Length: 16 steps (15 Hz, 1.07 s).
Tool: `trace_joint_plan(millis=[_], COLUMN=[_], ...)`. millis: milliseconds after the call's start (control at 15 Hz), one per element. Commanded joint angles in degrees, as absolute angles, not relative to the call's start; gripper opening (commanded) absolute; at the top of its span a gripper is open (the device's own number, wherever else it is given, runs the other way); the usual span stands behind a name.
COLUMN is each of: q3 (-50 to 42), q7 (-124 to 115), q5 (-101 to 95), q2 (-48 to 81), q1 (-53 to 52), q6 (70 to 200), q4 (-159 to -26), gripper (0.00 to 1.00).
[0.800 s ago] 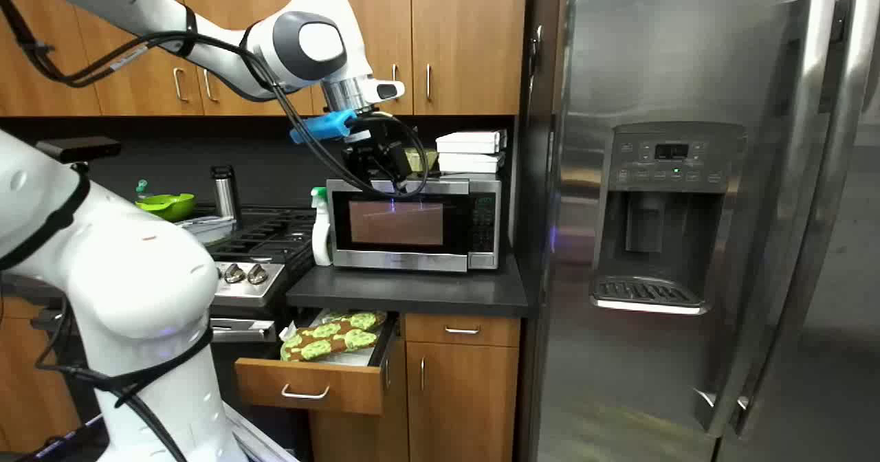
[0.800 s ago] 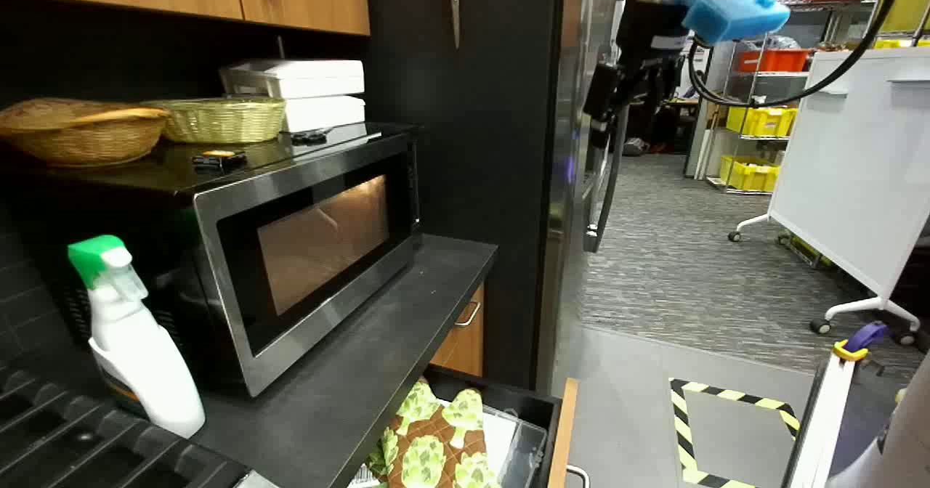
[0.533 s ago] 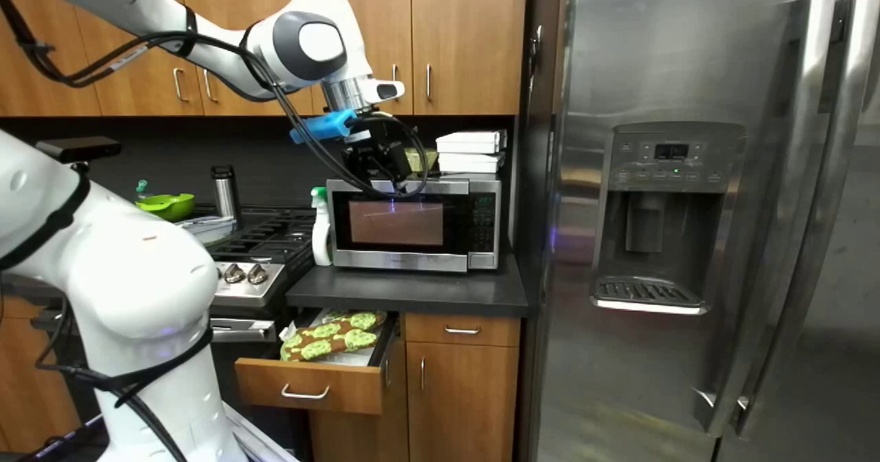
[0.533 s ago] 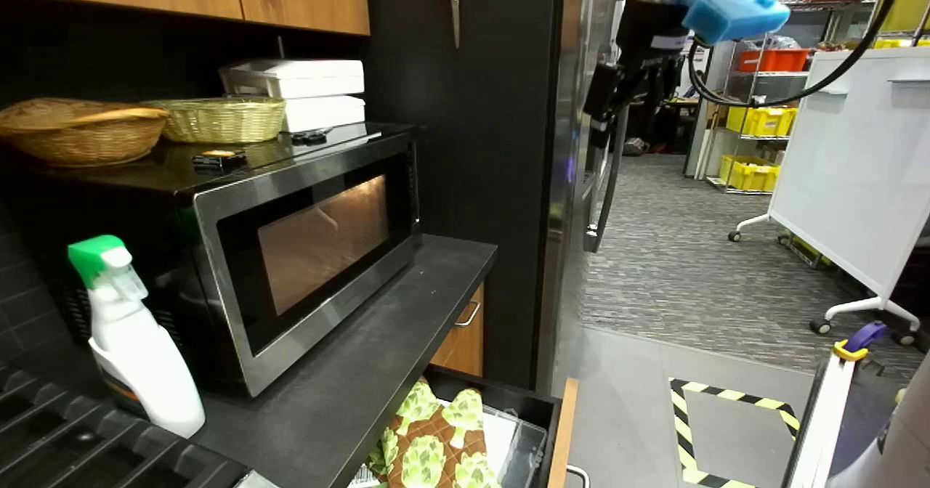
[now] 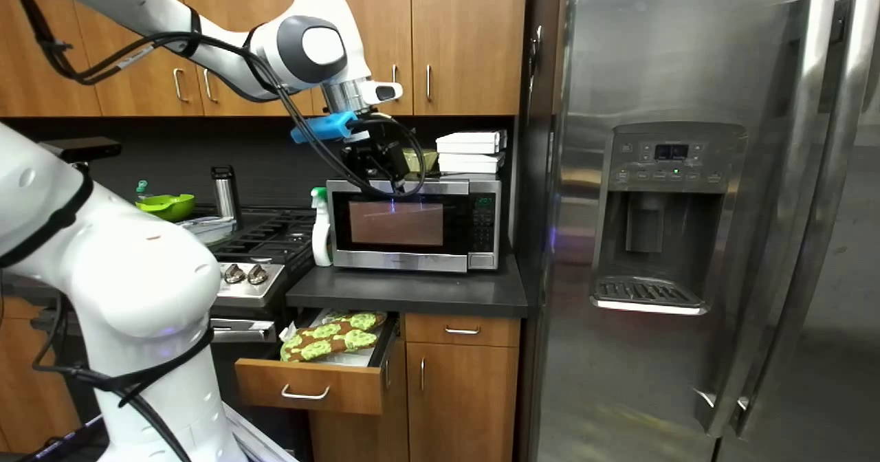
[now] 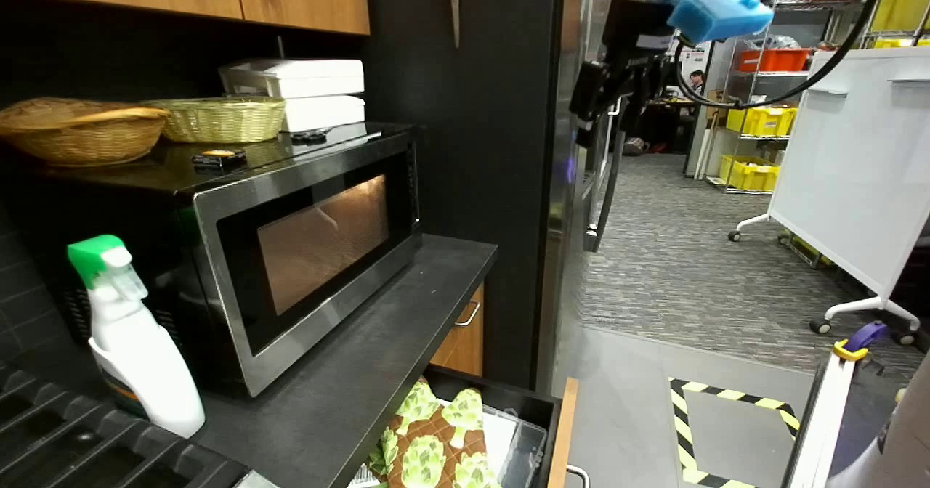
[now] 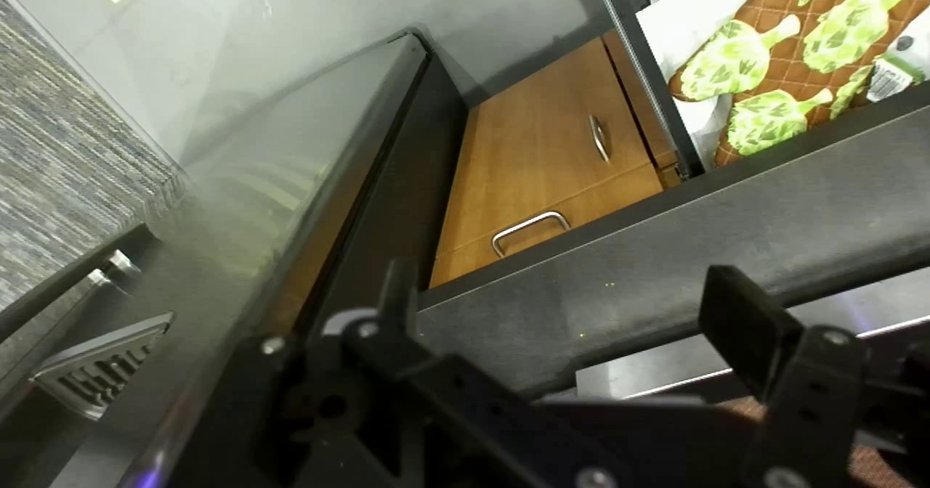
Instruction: Put the scissors in the open drawer
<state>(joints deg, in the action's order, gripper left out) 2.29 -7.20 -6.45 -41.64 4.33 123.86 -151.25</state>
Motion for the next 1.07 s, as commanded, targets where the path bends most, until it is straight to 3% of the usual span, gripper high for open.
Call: trace_joint_plan(millis=[0,1000], q3=[3.27,15.22], q7=[-8.50,-25.06], q5=[-4.88,-13.57], q2=[-36.13,-10.38], q1=[2.92,0.10], q6=[125.19,132.79], q4=[-147.04,-124.75], gripper=[1.00,1.00])
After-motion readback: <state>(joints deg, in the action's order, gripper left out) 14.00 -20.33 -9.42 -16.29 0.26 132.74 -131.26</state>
